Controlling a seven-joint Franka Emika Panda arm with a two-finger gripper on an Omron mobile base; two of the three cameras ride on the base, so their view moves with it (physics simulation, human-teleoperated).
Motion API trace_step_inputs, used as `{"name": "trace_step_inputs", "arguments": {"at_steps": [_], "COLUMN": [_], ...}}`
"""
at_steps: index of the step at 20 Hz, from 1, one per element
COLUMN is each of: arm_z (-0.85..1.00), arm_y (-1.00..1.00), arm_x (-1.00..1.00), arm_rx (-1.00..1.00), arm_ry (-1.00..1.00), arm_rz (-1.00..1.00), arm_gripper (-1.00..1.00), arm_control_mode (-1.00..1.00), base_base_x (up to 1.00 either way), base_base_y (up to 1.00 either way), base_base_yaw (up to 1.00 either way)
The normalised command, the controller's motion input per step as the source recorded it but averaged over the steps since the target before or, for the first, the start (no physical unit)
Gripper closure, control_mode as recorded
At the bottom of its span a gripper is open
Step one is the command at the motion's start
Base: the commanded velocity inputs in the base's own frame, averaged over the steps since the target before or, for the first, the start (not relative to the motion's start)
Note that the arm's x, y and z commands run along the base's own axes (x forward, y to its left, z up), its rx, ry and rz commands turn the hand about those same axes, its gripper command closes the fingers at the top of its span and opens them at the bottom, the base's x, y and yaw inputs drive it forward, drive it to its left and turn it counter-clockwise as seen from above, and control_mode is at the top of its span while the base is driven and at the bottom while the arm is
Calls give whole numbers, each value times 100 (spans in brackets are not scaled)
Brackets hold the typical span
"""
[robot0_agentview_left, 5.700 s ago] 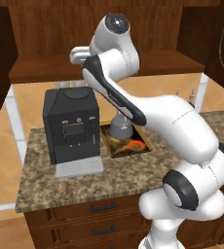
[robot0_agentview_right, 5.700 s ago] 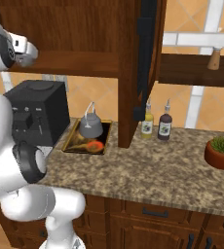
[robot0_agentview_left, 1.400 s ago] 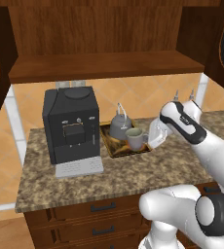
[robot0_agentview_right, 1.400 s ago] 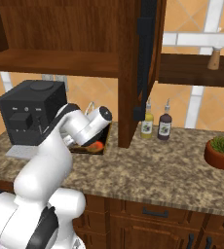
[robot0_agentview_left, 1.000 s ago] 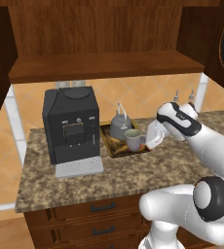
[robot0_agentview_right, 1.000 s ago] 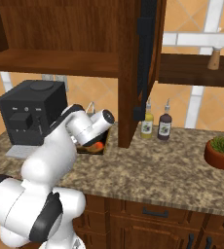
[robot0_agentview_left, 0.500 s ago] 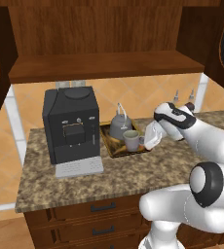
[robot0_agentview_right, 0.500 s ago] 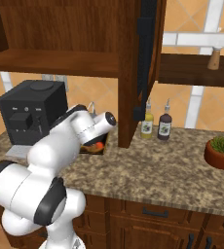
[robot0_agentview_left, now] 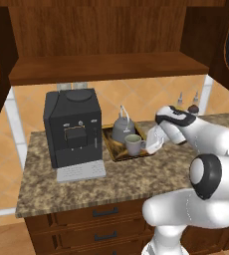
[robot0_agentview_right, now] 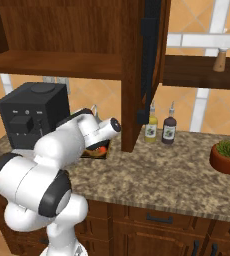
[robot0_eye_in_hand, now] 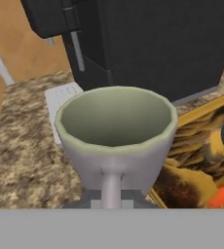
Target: Pick the kettle from the counter and place it on the tray. Then pick the mug from the cabinet and place it on the tray. Then close the cabinet doors.
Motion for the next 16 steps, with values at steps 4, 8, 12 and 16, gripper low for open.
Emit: {"name": "trace_step_inputs", "arguments": {"at_steps": [4,8,12,16], "arm_z": [-6,-6,-12,-14], "arm_y": [0,0,0,-1], "arm_x": [22,22,16,15], "arm_rx": [0,0,0,0], "arm_ry": [0,0,0,0], "arm_rz": [0,0,0,0], "arm_gripper": [100,100,100,100], "arm_control_mode": [-100,-100,-100,-100], "base_base_x": [0,0,0,0], "base_base_y": [0,0,0,0], "base_base_yaw": [0,0,0,0]}}
